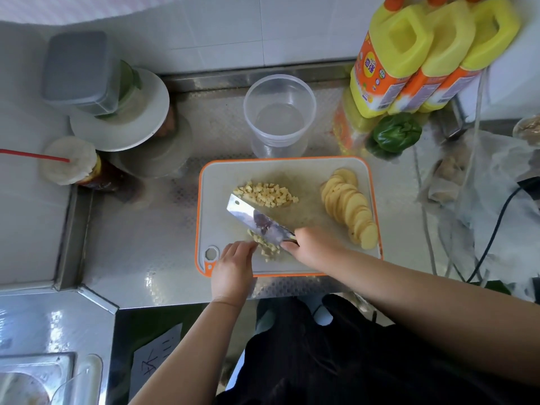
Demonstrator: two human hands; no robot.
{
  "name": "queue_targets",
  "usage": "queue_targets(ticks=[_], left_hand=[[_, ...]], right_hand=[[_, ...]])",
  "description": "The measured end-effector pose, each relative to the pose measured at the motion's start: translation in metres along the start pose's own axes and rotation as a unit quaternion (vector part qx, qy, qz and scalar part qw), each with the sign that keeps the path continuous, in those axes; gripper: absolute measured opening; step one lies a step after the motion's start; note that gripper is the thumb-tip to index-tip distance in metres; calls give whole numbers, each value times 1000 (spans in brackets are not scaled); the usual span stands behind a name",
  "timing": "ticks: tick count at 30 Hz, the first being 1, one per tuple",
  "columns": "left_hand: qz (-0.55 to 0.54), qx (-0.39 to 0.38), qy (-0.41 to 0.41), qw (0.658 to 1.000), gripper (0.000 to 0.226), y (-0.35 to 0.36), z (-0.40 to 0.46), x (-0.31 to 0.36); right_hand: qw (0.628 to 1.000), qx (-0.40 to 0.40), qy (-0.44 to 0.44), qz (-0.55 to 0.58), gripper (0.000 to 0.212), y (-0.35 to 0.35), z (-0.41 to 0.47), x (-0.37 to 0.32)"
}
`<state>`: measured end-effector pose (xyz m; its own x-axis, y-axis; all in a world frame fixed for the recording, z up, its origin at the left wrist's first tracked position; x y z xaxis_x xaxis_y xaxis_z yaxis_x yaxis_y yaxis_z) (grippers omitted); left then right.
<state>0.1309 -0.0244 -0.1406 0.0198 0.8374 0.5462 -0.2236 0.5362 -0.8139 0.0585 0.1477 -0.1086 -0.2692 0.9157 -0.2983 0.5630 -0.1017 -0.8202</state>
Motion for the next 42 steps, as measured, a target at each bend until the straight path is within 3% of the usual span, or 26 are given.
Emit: queue_targets(ticks=[4, 13, 17, 22, 29, 34, 37, 42], left_hand=[[10, 29, -16, 999, 31, -10, -6, -12], [-29, 86, -92, 992, 30, -28, -1, -18], [-31, 106, -111, 988, 17, -31, 6, -20], [-16, 113, -100, 988, 22, -31, 15, -18], [23, 54, -42, 997, 33, -20, 31, -11], [127, -59, 58, 988, 62, 4, 47, 5], [165, -105, 63, 979, 73, 16, 53, 7], [210, -214, 21, 954, 64, 22, 53, 0]], right_hand=[[998, -34, -41, -23, 46, -3, -4, 10], [981, -141, -116, -66, 38, 3, 2, 14], [982, -125, -119, -79, 37, -11, 23, 9], [992, -64, -72, -81, 36, -29, 55, 7], [998, -32, 7, -44, 42, -37, 66, 9], [991, -25, 52, 120, 38, -41, 55, 12], [974, -39, 73, 210, 25, -49, 42, 8], [953, -10, 106, 282, 22, -61, 31, 15]])
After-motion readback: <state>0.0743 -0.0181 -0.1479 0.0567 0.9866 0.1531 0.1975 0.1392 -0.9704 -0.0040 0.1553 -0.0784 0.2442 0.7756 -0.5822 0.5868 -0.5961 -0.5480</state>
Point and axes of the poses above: each hand's wrist, its own z-axis towards the middle knuckle, its own y-axis out of the palm, x = y × z, the point moved 4 cm from there along z, towards the middle knuckle, and after that the axes turned 5 degrees about x, right-handed, at the moved point
